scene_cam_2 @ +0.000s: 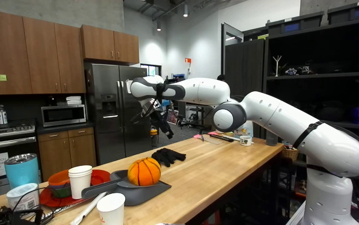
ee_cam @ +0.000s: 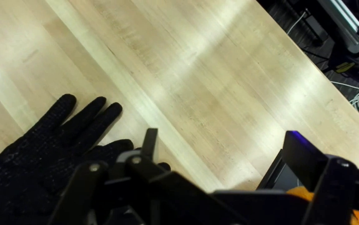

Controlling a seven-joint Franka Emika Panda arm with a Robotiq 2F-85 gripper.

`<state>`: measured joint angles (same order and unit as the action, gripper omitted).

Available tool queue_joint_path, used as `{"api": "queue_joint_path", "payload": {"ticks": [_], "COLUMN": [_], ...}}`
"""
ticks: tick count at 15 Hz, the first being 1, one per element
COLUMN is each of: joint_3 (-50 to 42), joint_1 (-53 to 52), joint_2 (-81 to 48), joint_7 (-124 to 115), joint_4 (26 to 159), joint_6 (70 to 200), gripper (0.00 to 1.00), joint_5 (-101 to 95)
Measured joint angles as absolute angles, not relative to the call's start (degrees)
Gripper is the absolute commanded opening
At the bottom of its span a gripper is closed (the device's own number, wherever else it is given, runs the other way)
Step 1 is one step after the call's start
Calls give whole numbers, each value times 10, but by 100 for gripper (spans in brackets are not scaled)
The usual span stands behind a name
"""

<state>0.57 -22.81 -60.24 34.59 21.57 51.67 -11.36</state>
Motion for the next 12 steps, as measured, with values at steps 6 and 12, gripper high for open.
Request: {"api": "queue_joint_path", "payload": {"ticks": [6,12], "joint_3": [14,14], "joint_1": [-215,-226], "joint_2": [-620,-642], "joint_7": [327,321], "joint_4": [215,216], "joint_6": [521,527], "gripper": [37,0], "joint_5": [-107,-108]}}
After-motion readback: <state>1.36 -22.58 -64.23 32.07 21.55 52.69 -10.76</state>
